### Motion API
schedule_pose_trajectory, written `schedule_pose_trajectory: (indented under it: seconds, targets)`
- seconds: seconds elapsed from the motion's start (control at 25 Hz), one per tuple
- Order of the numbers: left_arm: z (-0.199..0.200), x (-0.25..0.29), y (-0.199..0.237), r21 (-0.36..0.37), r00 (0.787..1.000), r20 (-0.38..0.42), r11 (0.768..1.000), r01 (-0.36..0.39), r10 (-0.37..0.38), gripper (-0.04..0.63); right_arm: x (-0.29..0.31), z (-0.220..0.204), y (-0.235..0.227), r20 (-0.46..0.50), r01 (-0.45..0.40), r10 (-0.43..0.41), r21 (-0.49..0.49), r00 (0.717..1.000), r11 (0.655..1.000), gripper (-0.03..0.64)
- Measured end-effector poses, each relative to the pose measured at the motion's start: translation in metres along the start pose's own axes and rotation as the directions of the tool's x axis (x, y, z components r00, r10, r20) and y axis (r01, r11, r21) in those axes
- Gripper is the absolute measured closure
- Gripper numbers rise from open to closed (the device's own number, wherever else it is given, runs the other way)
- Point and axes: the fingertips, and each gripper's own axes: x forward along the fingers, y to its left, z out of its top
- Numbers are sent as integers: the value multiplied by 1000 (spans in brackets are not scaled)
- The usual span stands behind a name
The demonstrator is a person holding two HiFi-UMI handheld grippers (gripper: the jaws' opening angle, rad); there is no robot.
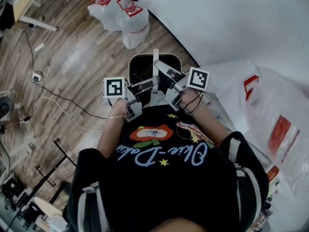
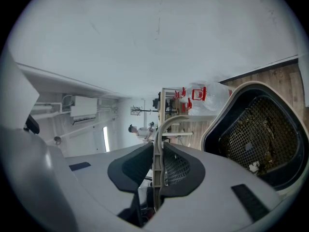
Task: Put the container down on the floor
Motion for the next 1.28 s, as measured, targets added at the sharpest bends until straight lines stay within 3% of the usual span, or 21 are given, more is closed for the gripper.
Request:
schedule_pose_trajectory:
  seconds: [0.44,0.64,0.84,1.04,1.28]
  targets:
    - [15,28,6,7,999,-21,1000,-26,26,540,-5,31,-10,36,-7,7,17,999,1000,560]
    - [-9,5,-17,27,998,-69,1000,-10,12,540,-18,3,17,86,8,-7,-6,996,1000,560]
    - [19,32,3,0,992,-123,999,-37,37,540,-11,40,-7,133,18,-22,32,991,999,560]
    - [-12,-2,-7,-5,978,-211,1000,-12,10,540,-20,-2,6,225,24,-30,28,974,999,560]
    - [-28,-27,-11,34,943,-332,999,-8,19,540,-27,-29,12,345,29,-35,24,938,999,560]
